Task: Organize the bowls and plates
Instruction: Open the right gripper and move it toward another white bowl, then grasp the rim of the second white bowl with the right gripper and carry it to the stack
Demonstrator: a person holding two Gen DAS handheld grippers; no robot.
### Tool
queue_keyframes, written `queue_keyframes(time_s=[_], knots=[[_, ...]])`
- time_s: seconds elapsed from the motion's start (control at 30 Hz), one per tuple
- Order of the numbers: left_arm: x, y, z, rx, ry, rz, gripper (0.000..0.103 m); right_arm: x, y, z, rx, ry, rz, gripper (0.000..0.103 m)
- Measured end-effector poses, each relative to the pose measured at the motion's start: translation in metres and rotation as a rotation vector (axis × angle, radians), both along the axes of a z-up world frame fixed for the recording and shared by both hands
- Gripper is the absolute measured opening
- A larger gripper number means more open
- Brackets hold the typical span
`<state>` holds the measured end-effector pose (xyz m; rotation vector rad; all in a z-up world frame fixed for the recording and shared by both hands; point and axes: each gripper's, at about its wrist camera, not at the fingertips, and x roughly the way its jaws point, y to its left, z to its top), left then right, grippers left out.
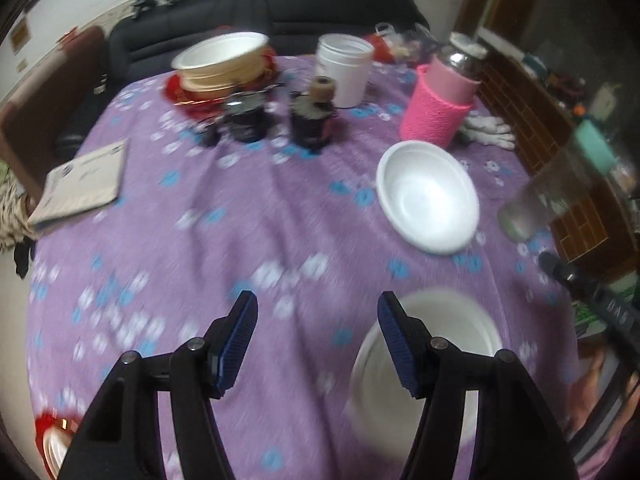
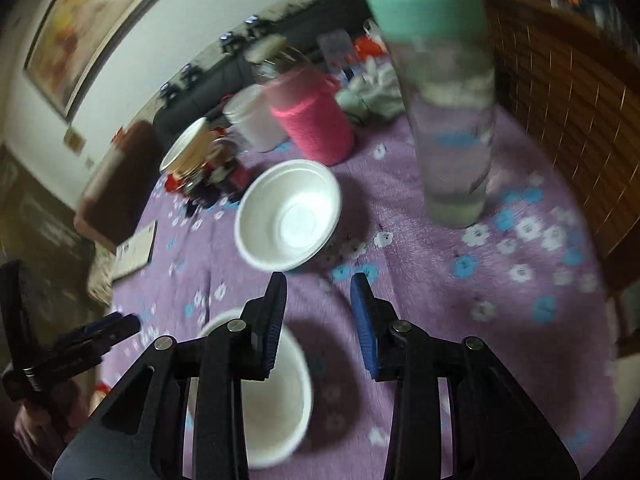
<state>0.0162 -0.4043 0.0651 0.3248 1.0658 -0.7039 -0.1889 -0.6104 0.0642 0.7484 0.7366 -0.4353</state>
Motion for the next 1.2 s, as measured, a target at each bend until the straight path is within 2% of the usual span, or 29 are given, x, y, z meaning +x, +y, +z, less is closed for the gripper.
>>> queue_keyframes(time_s=[0.17, 0.37, 0.57, 0.73, 0.77, 0.8, 0.83, 0.87, 0.9, 1.03, 1.13, 1.2], knots=[[0.03, -0.058, -0.023, 0.027, 0.027, -0.007, 0.063, 0.033, -0.026, -0.031, 0.063, -0.018, -0.023, 0.032], [0.049, -0.099, -0.056, 0.066, 0.072, -0.005, 0.063, 0.075, -0.028, -0.046, -0.035, 0.081, 0.015, 0.032], [0.047, -0.111, -0.076, 0.08, 0.106, -0.037, 0.063, 0.095, -0.027, -0.057, -0.056, 0.13, 0.056, 0.032], [0.041, -0.112, -0.089, 0.11, 0.11, -0.042, 0.062, 0.098, -0.028, -0.074, 0.026, 0.101, 0.062, 0.032], [0.038, -0.112, -0.089, 0.109, 0.102, -0.044, 0.058, 0.098, -0.027, -0.075, 0.027, 0.096, 0.063, 0.032], [0.036, -0.112, -0.088, 0.1, 0.106, -0.049, 0.048, 0.099, -0.026, -0.076, 0.026, 0.098, 0.066, 0.031], [0.036, -0.114, -0.088, 0.086, 0.12, -0.054, 0.04, 0.101, -0.025, -0.076, 0.032, 0.096, 0.067, 0.02], [0.034, -0.113, -0.086, 0.074, 0.145, -0.057, 0.025, 0.103, -0.024, -0.077, 0.039, 0.089, 0.07, 0.017], [0.032, -0.112, -0.085, 0.072, 0.156, -0.068, 0.024, 0.103, -0.024, -0.076, 0.042, 0.087, 0.062, 0.013], [0.022, -0.101, -0.071, 0.036, 0.161, -0.064, 0.02, 0.099, -0.02, -0.066, 0.041, 0.079, 0.045, 0.011], [0.011, -0.081, -0.049, -0.014, 0.159, -0.073, 0.019, 0.087, -0.014, -0.047, 0.047, 0.045, 0.048, 0.011], [0.0, -0.06, -0.029, -0.037, 0.124, -0.069, 0.019, 0.08, -0.004, -0.031, 0.038, 0.021, 0.061, 0.011]])
